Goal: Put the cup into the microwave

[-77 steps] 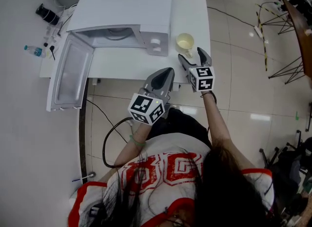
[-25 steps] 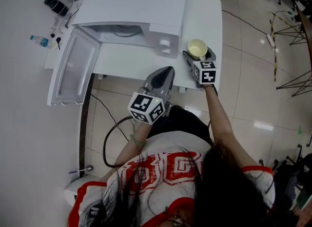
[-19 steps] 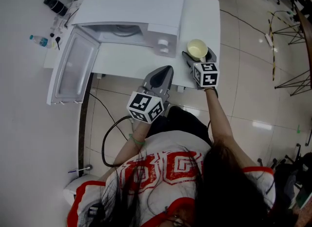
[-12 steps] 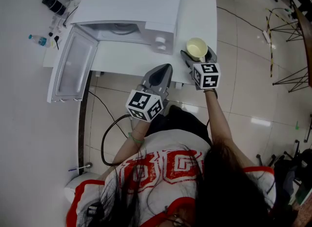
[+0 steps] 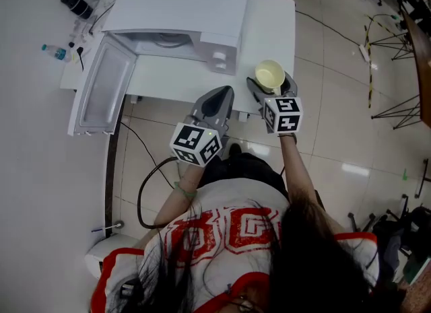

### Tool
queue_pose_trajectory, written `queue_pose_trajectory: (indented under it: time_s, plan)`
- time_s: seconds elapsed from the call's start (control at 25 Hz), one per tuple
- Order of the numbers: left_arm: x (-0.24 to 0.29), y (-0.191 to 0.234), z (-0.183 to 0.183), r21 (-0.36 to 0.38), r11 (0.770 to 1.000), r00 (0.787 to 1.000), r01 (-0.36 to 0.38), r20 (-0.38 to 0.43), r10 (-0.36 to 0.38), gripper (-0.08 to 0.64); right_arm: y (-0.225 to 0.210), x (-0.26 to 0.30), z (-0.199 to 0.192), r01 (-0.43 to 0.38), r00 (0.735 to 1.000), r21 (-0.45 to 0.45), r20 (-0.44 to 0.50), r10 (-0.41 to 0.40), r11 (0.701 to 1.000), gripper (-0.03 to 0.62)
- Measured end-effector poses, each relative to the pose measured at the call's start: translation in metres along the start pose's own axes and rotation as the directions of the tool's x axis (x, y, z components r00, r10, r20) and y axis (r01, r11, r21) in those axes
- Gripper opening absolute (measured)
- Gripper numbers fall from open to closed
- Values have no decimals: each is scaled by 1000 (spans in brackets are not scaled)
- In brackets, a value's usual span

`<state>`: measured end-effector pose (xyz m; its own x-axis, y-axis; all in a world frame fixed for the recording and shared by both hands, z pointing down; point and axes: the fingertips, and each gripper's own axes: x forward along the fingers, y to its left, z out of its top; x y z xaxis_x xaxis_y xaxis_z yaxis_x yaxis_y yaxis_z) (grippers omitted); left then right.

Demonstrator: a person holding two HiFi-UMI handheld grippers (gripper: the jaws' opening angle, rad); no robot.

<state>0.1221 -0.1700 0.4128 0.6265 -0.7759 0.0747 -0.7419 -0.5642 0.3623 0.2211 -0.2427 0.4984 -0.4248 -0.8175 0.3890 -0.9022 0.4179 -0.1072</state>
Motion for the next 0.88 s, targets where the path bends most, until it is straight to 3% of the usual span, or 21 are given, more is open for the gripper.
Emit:
queue_pose_trajectory:
  time_s: [0.4, 0.88]
  plan:
    - [-15, 13, 17, 4, 999, 998, -44, 40, 44, 0, 20, -17, 6, -15, 1000, -10, 14, 15, 1000, 443]
    - [-41, 35, 33, 1, 1000, 998, -10, 54, 10, 0, 69, -23, 16, -14, 999, -11, 35, 14, 1000, 443]
